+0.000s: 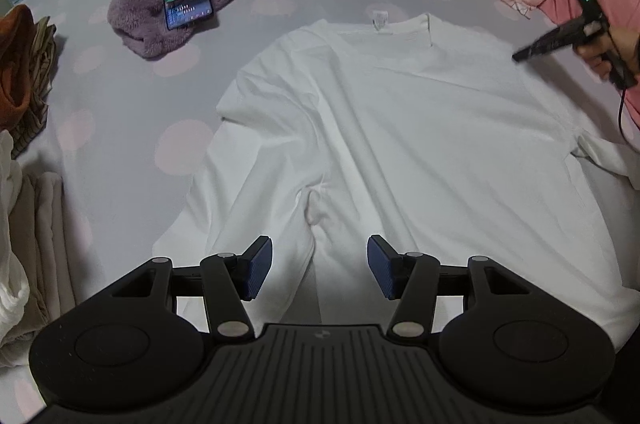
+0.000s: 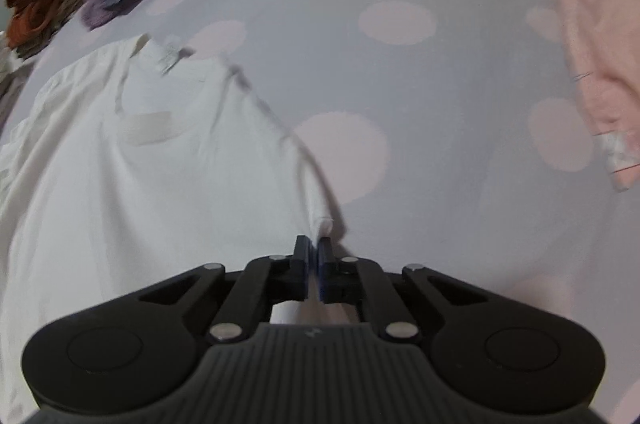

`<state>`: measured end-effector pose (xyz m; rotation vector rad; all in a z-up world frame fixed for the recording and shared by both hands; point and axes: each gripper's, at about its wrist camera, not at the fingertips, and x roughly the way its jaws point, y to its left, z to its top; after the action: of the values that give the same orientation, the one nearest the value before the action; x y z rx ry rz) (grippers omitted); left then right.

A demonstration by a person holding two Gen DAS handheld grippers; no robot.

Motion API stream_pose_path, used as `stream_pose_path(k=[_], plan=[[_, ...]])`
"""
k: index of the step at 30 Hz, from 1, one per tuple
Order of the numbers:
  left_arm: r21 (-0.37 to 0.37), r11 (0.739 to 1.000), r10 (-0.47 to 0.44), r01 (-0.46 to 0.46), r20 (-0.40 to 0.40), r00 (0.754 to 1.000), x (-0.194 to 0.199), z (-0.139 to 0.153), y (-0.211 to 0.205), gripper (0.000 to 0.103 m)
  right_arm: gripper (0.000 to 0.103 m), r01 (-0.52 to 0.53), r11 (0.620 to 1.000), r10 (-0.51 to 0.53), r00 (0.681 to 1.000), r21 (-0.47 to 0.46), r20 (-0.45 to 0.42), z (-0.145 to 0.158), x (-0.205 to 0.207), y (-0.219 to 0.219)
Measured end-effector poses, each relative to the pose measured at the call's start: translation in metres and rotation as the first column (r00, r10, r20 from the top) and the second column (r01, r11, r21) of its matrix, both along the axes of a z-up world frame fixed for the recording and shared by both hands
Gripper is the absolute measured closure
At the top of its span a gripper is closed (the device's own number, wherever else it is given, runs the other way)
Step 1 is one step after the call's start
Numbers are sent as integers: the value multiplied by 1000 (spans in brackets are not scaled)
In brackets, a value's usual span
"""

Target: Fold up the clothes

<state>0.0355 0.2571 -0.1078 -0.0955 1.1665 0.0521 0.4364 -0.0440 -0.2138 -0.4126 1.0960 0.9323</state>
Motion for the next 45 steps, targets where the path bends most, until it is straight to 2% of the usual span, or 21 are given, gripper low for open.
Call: stream_pose_path(k=[4,7,8,11,13,14,17,19,21,24,26,29,32,34,36,38,41,43,45], plan=[[-5,1000,3,-3,-7,1000,-4,-3,2,52,101,59,998,-61,995,34,75,25,18,-5],[-4,1000,19,-19,-7,1000,-9,-3,6,52,101,108,994,-110,985,22,136,37,29,-4],[-4,1000,25,-25,-7,1000,-11,-2,8,52,101,144,990,-143,975,9,171,38,32,-5],[2,999,45,-45,-12,999,-19,-3,15,52,101,303,953,-282,916,-32,286,30,36,-8],[6,998,58,-58,-17,998,-24,-3,19,52,100,325,944,-294,911,-63,288,16,31,-4],[8,998,65,-65,-21,998,-27,-5,21,52,99,308,947,-271,915,-86,298,10,25,1],[5,996,92,-92,-47,995,-34,-16,26,52,84,314,946,-261,885,-81,386,15,5,-2],[-3,994,108,-109,-73,991,-41,-24,25,52,82,344,939,-322,875,2,361,30,-6,-17],[-33,994,100,-104,-100,990,-50,-32,17,52,82,342,938,-338,875,54,347,47,-27,-30],[-81,993,76,-89,-152,986,-66,-45,-2,52,78,308,945,-327,905,110,272,64,-76,-47],[-106,991,55,-77,-195,979,-78,-56,-16,52,74,265,958,-282,938,110,202,66,-118,-48],[-156,986,15,-55,-248,969,-96,-70,-38,52,73,188,977,-198,975,102,104,65,-189,-54],[-170,985,-2,-43,-257,966,-100,-78,-45,52,73,69,991,-69,998,112,2,62,-271,-53],[-175,984,-11,-36,-259,966,-101,-84,-48,52,71,-35,993,41,998,114,-49,59,-329,-47],[-180,983,-19,-29,-261,965,-102,-89,-52,52,68,-150,982,161,982,111,-95,55,-384,-37],[-185,982,-27,-23,-264,964,-103,-94,-55,52,66,-273,958,283,952,92,-114,50,-440,-26],[-193,981,-40,-13,-266,963,-105,-102,-60,52,61,-432,901,434,898,48,-72,41,-504,-12],[-192,981,-47,-5,-269,962,-104,-102,-61,52,60,-495,869,495,868,9,-51,30,-533,-4],[-190,982,-49,-4,-271,961,-103,-101,-59,56,60,-535,844,535,845,-34,-8,23,-549,-1]])
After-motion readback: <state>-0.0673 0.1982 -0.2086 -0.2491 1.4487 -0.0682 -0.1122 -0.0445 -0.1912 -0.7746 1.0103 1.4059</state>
